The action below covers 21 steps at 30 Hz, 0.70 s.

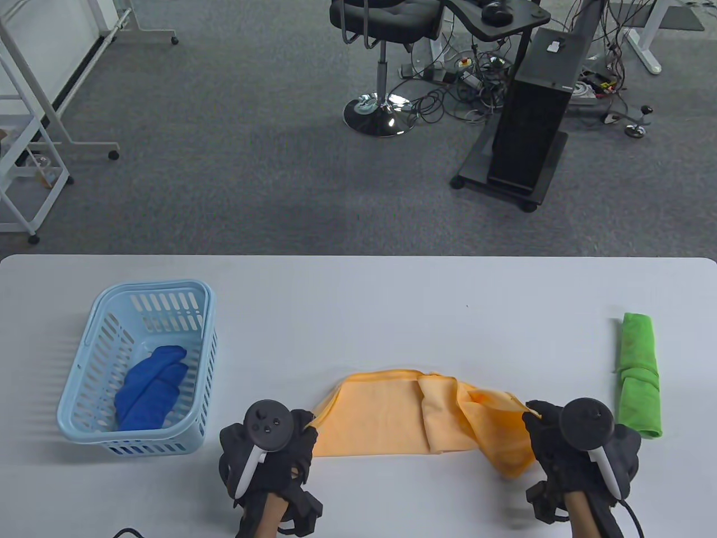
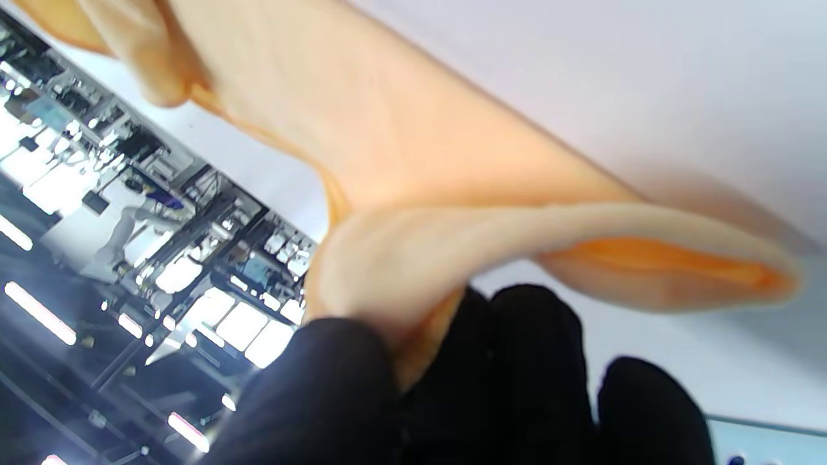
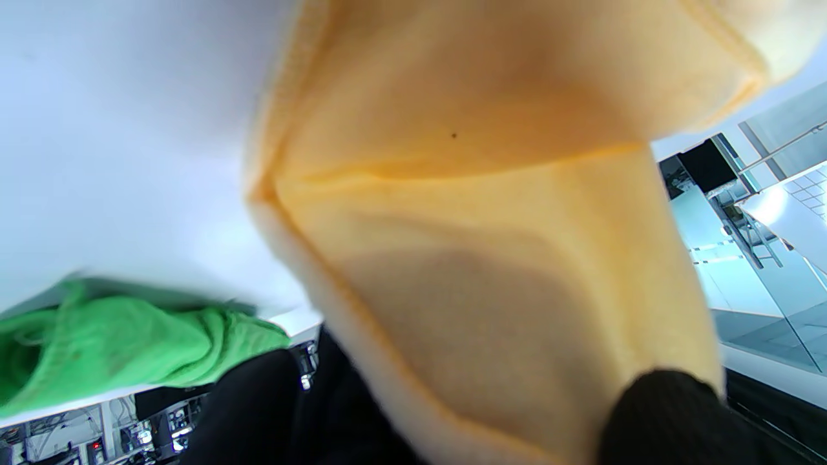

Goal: Roll rectangular towel into towel roll

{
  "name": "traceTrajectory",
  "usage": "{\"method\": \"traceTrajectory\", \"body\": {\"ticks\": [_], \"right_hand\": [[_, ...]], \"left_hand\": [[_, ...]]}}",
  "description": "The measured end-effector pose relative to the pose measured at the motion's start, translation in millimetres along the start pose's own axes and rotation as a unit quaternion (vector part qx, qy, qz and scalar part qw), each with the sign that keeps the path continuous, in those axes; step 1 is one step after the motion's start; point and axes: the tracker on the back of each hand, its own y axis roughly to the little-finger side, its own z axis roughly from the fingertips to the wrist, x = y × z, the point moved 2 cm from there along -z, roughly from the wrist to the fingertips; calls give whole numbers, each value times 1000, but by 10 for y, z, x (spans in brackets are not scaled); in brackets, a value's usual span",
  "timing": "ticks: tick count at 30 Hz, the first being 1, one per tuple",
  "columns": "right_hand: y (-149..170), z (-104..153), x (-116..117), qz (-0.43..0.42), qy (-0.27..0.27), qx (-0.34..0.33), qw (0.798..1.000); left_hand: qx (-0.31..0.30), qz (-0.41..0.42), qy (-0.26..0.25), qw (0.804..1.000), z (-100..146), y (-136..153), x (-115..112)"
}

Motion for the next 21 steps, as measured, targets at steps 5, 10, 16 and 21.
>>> {"method": "traceTrajectory", "body": {"ticks": [5, 10, 16, 21], "right_hand": [[-1, -6, 8, -1, -4, 1, 1000], [0, -15, 25, 3, -11, 2, 1000], [10, -16, 21, 0, -13, 5, 1000], [7, -11, 29, 2, -18, 6, 1000]], "left_hand": [[-5, -26, 4, 1000, -35, 4, -101], [-3, -56, 10, 998, -58, -3, -138], [10, -50, 55, 997, -54, 7, -114], [10, -46, 135, 990, -76, 31, -192]]}}
